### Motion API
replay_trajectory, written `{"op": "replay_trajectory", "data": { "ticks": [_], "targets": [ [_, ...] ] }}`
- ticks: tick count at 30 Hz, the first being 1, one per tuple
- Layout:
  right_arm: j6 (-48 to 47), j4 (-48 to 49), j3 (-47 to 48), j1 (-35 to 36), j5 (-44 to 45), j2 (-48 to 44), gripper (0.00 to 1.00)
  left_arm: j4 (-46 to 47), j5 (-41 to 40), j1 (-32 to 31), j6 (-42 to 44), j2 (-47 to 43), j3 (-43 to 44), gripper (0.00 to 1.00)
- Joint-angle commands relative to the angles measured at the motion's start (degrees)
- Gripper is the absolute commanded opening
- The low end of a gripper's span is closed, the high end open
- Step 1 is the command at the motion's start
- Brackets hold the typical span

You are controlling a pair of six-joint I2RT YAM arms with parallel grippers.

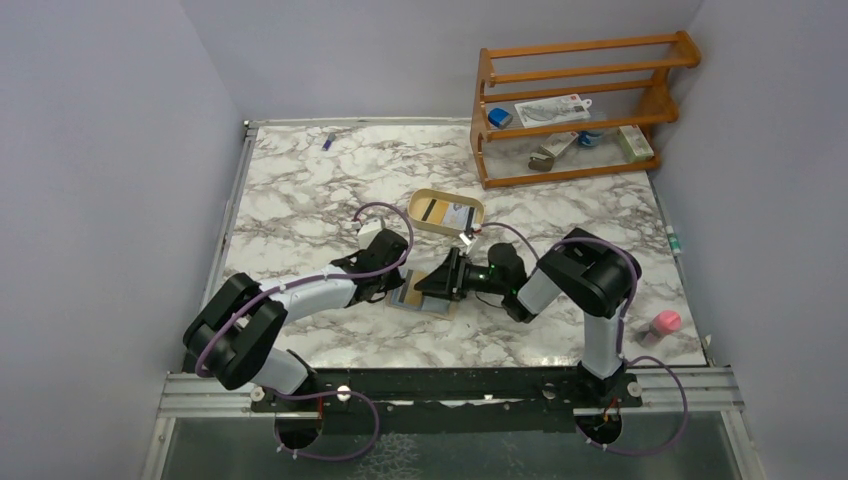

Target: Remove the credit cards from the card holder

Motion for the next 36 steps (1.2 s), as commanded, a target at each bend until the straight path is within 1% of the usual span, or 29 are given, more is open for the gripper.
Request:
{"op": "replay_trajectory", "data": {
  "ticks": [1, 4, 7, 12, 16, 21, 24, 26, 36],
  "targets": [
    [4.30, 14.74, -1.64, 0.40, 2.13, 2.08, 0.61, -5.50, 4.12, -0.51, -0.89, 2.51, -3.52, 0.24],
    [7.58, 20.22, -2.40, 0.40, 2.98, 4.79, 0.61, -5.50, 4.00, -0.51, -0.95, 2.42, -3.85, 0.24],
    [7.30, 17.63, -2.39, 0.41, 3.40, 4.64, 0.60, -5.53, 3.84, -0.51, -0.93, 2.19, -4.05, 0.24],
    [2.24, -0.86, -3.12, 0.41, 8.05, -3.70, 0.62, -5.63, 3.48, -0.51, -1.31, 1.51, -4.63, 0.24],
    [0.86, -14.73, -0.63, 0.45, 10.27, -7.28, 0.63, -5.65, 3.42, -0.51, -1.70, 1.46, -4.61, 0.24],
    [-0.08, -23.42, 2.15, 0.95, 12.30, -7.98, 0.63, -5.66, 3.29, -0.57, -1.57, 1.54, -4.31, 0.24],
    [0.09, -25.63, 3.44, 1.01, 12.39, -6.91, 0.63, -5.66, 3.30, -0.55, -1.60, 1.63, -4.38, 0.24],
    [0.56, -25.47, 3.78, 1.11, 12.22, -5.99, 0.63, -5.66, 3.29, -0.60, -1.61, 1.50, -4.56, 0.24],
    [3.87, -17.23, 4.31, 1.84, 10.76, -2.18, 0.63, -4.85, 3.77, -1.15, -2.55, 2.04, -5.18, 0.23]
  ]
}}
